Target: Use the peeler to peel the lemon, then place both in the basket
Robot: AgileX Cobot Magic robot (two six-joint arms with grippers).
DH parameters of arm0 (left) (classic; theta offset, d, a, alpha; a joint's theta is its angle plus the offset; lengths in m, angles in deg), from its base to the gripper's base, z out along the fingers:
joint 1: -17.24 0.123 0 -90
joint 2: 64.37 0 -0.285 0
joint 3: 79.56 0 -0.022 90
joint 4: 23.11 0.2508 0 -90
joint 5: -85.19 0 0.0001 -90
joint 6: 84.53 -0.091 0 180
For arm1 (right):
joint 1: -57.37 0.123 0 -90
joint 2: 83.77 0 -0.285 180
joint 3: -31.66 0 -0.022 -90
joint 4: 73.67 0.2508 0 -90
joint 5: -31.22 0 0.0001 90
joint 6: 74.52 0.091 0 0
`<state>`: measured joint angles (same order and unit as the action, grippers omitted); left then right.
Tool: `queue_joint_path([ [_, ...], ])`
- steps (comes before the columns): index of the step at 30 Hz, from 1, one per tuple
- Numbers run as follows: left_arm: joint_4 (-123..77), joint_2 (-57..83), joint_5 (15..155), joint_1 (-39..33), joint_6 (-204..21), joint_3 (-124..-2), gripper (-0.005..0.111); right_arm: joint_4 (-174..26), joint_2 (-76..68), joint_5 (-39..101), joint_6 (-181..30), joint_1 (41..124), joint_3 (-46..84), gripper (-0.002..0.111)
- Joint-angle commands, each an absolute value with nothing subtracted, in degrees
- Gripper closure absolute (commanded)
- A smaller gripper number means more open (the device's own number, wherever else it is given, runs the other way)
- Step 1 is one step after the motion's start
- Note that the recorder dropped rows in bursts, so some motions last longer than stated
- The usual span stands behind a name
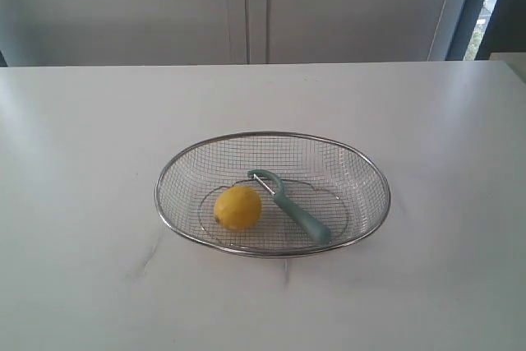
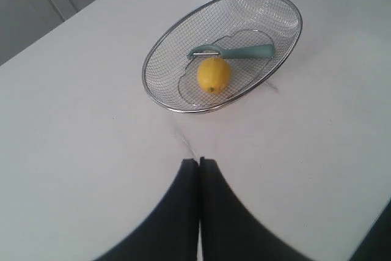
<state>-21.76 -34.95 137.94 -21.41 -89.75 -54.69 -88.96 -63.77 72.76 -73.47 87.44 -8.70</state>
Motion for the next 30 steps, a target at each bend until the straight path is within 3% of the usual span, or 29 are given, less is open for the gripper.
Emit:
queue_joint_path([
  [1,-21.5,-39.6,140.4,-21.6,-89.1,-54.3,0.107,-89.2,-64.1,72.0,-73.2,87.6,-9.0,0.108],
  [26,-21.5,-41.2,140.8,-21.6,-89.1,-54.4,0.107,-89.2,-64.1,72.0,-73.2,87.6,-9.0,0.108],
  [30,-25.5,-41.2,132.8,-20.7,-86.0,-53.3,0.107,-89.2,-64.1,72.0,-73.2,87.6,-9.0,0.108],
])
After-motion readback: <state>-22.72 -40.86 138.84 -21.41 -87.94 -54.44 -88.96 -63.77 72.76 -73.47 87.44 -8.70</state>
